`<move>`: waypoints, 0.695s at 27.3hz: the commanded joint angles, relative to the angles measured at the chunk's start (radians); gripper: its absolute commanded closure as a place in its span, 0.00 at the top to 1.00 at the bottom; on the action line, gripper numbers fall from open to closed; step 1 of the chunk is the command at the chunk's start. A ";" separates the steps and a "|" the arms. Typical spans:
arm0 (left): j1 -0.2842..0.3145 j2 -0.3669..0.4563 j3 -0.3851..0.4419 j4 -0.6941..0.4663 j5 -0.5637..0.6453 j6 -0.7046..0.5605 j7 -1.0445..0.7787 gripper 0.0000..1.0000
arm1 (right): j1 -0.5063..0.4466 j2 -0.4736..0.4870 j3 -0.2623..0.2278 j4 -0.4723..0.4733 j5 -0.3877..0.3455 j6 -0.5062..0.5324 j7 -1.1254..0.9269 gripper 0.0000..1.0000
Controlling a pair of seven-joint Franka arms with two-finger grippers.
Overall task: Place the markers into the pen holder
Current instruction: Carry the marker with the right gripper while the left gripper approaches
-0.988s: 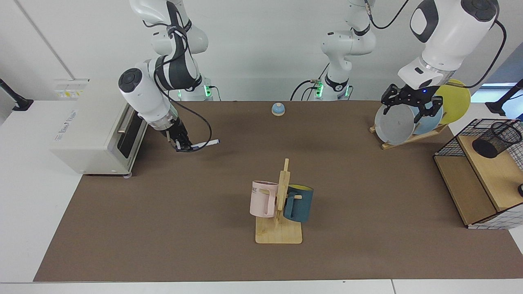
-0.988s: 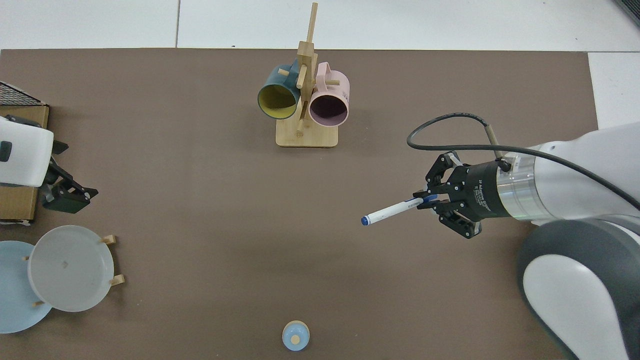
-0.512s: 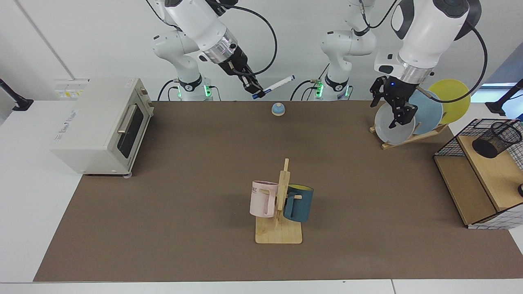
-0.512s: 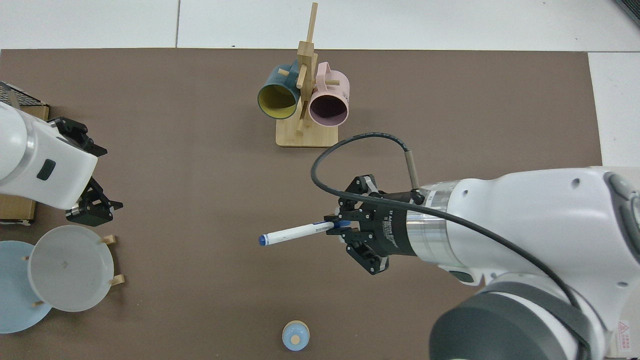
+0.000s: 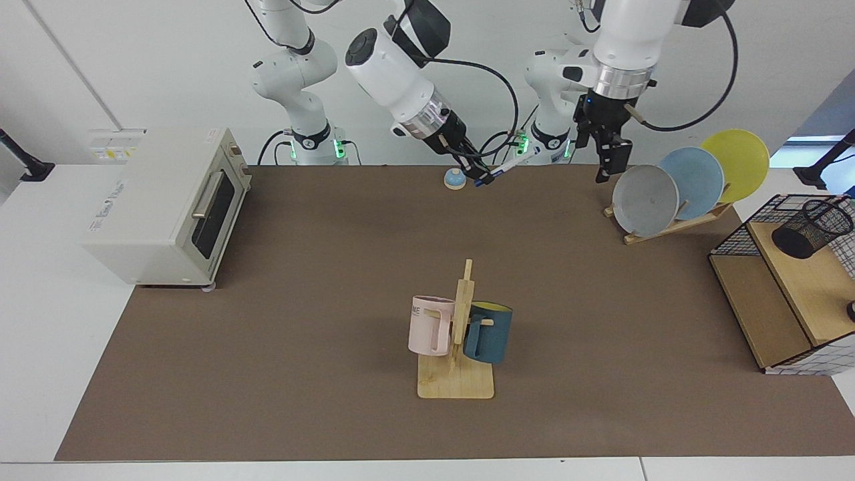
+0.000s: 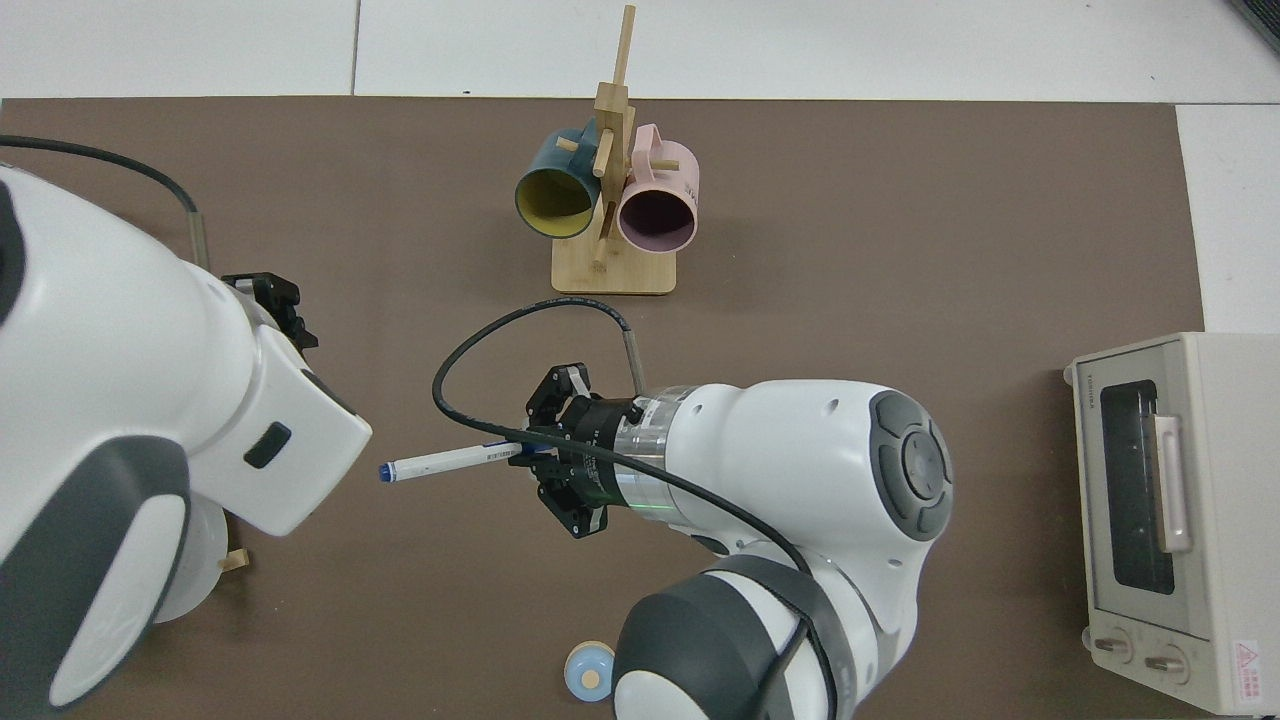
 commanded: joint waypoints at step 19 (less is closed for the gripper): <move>-0.091 -0.163 0.002 -0.267 -0.044 0.149 -0.037 1.00 | -0.007 -0.005 -0.005 0.008 0.021 0.007 0.025 0.00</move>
